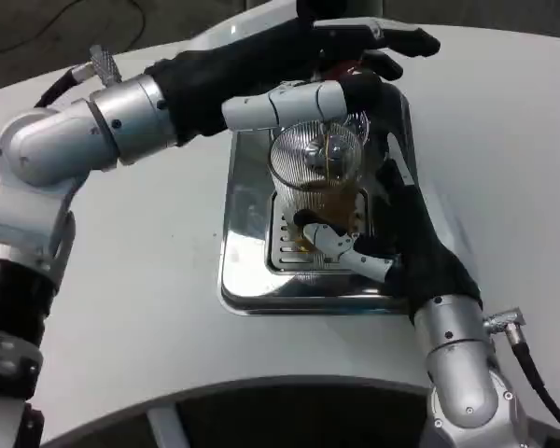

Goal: Grasp the cup under the faucet to collect the drink, then remove the cup.

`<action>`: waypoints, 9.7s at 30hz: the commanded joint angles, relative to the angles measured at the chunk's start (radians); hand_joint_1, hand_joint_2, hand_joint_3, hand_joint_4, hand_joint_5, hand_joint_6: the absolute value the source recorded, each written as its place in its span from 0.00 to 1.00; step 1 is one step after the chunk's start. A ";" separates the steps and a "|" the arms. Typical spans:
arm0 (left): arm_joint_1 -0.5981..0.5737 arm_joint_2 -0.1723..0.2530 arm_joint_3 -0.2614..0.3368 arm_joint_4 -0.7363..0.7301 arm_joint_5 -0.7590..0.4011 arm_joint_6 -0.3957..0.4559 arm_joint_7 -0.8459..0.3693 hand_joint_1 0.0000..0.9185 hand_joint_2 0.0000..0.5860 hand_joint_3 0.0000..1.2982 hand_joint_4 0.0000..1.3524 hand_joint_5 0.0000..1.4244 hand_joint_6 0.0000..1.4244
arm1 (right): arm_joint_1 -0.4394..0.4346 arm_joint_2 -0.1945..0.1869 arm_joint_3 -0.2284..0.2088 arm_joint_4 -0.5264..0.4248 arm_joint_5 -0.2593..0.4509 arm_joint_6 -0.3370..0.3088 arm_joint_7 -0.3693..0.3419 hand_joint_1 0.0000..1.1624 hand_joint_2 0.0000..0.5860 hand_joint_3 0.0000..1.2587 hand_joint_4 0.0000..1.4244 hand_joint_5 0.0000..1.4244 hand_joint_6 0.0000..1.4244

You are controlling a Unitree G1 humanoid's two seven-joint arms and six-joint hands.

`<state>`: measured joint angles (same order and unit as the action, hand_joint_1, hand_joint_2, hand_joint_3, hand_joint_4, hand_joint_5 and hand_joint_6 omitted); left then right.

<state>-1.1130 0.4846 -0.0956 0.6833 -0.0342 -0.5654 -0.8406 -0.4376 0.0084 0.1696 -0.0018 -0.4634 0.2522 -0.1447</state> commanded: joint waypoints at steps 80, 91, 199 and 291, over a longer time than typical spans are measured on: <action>-0.019 0.023 -0.061 0.063 0.065 -0.085 -0.037 0.00 0.28 0.24 0.13 0.15 0.10 | -0.092 0.083 0.009 0.178 0.101 -0.112 -0.131 0.61 0.39 0.00 0.05 0.12 0.05; -0.002 0.040 -0.061 0.036 0.061 -0.079 -0.042 0.00 0.28 0.24 0.13 0.16 0.10 | -0.087 0.109 0.036 0.206 0.079 -0.153 -0.202 0.62 0.38 0.03 0.12 0.19 0.11; 0.379 0.097 0.323 -0.415 -0.304 0.009 0.053 0.00 0.24 0.28 0.31 0.35 0.28 | 0.066 0.131 0.111 0.035 -0.053 -0.260 -0.542 0.72 0.33 0.61 0.64 0.79 0.76; 1.319 0.210 0.547 -1.094 0.125 0.088 0.288 0.00 0.22 0.06 0.00 0.00 0.03 | 0.580 -0.014 0.165 -0.668 -0.134 -0.319 -0.086 0.77 0.28 0.75 0.78 0.94 1.00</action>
<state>0.1677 0.6886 0.4272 -0.3790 0.0554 -0.5016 -0.5673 0.1356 -0.0022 0.3190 -0.6357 -0.6195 -0.0089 -0.2476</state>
